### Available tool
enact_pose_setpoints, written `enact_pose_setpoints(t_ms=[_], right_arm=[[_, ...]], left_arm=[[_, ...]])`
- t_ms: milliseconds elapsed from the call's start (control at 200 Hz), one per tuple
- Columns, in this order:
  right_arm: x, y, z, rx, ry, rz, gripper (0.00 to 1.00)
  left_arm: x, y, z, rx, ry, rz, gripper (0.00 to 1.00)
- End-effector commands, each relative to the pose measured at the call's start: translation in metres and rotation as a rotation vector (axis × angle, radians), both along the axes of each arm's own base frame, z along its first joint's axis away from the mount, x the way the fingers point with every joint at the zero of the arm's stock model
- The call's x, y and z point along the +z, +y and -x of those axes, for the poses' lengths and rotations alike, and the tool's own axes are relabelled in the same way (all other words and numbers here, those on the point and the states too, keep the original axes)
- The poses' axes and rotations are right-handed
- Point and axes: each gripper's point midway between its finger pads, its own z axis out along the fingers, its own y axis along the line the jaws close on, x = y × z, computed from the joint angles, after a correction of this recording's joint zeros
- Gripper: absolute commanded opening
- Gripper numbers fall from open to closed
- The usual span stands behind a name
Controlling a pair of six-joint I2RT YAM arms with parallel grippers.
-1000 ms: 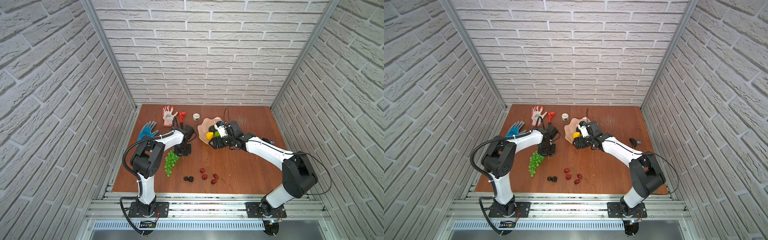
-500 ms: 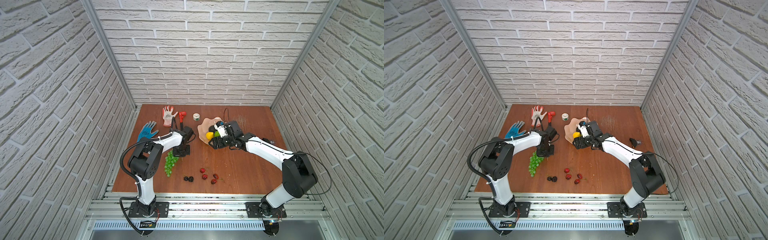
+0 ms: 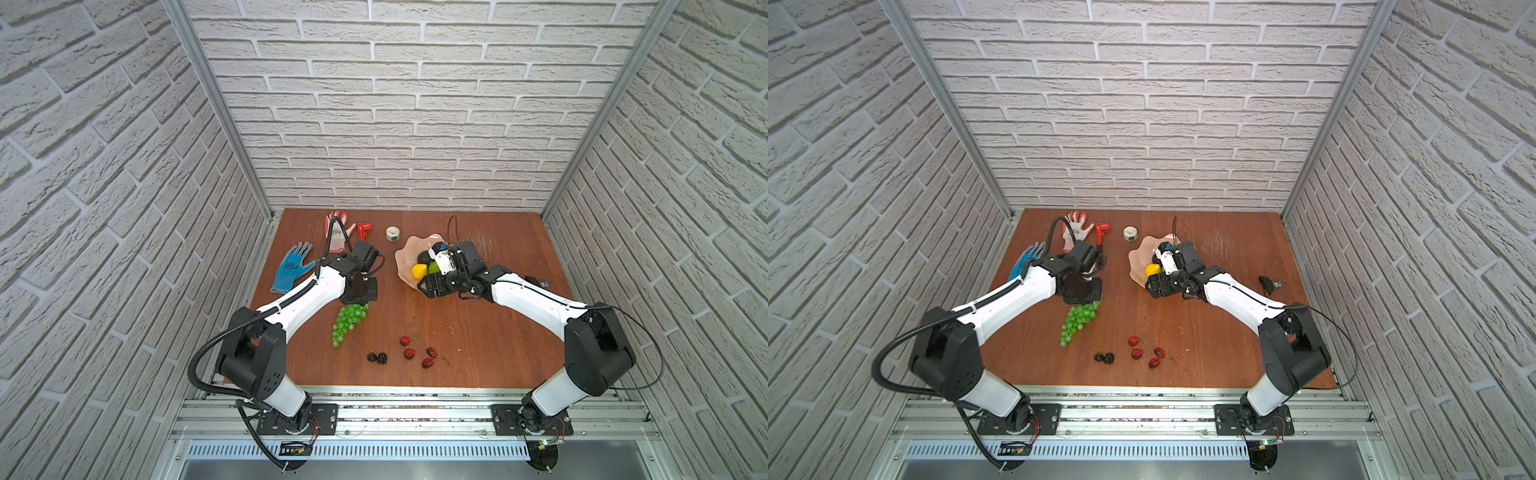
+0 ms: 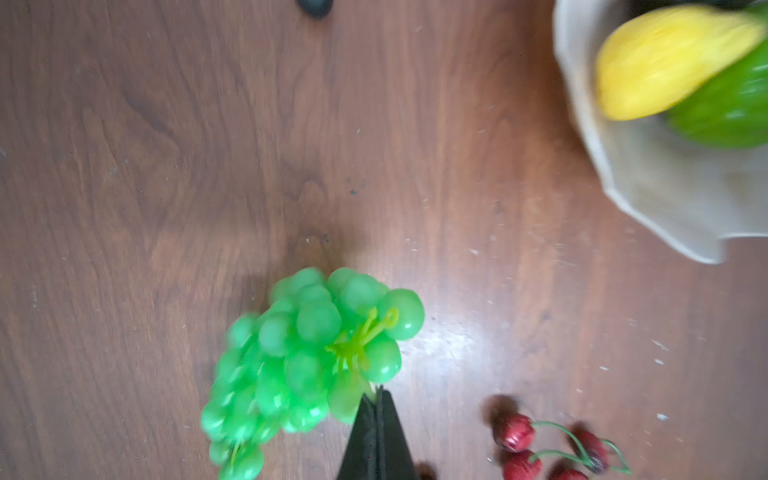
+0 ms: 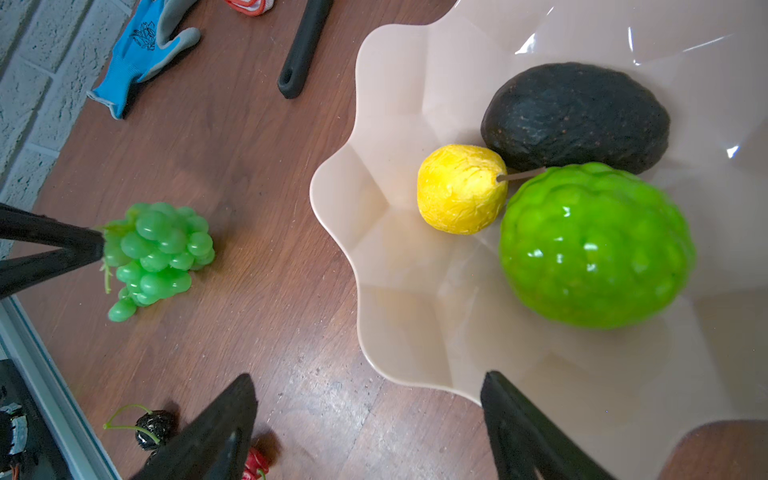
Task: Place and organize the fake fruits in the fruit bowl
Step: 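Lift the grape bunch with the left gripper and carry it over the bowl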
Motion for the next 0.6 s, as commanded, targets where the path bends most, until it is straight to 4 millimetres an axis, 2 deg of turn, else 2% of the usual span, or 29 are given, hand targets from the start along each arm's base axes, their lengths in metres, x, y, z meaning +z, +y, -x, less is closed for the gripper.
enact_pose_setpoints(t_ms=[0,260,450,595], right_arm=[[0.029,-0.001,-0.006,-0.014,-0.061,-0.026,0.86],[0.043,-0.008,-0.004,-0.046,-0.084,-0.02,0.86],[0.05,-0.026,-0.006,-0.11,-0.079,-0.029,0.86],[0.052,-0.046,-0.009,-0.17,-0.064,-0.05,0.85]], left_arm=[[0.035,-0.008,-0.007,-0.031,-0.074,0.076,0.0],[0.087,-0.028,-0.019,-0.074,-0.178,0.195,0.0],[0.131,-0.05,-0.045,-0.127,-0.274,0.264,0.0],[0.148,-0.075,-0.067,-0.186,-0.295,0.32,0.0]])
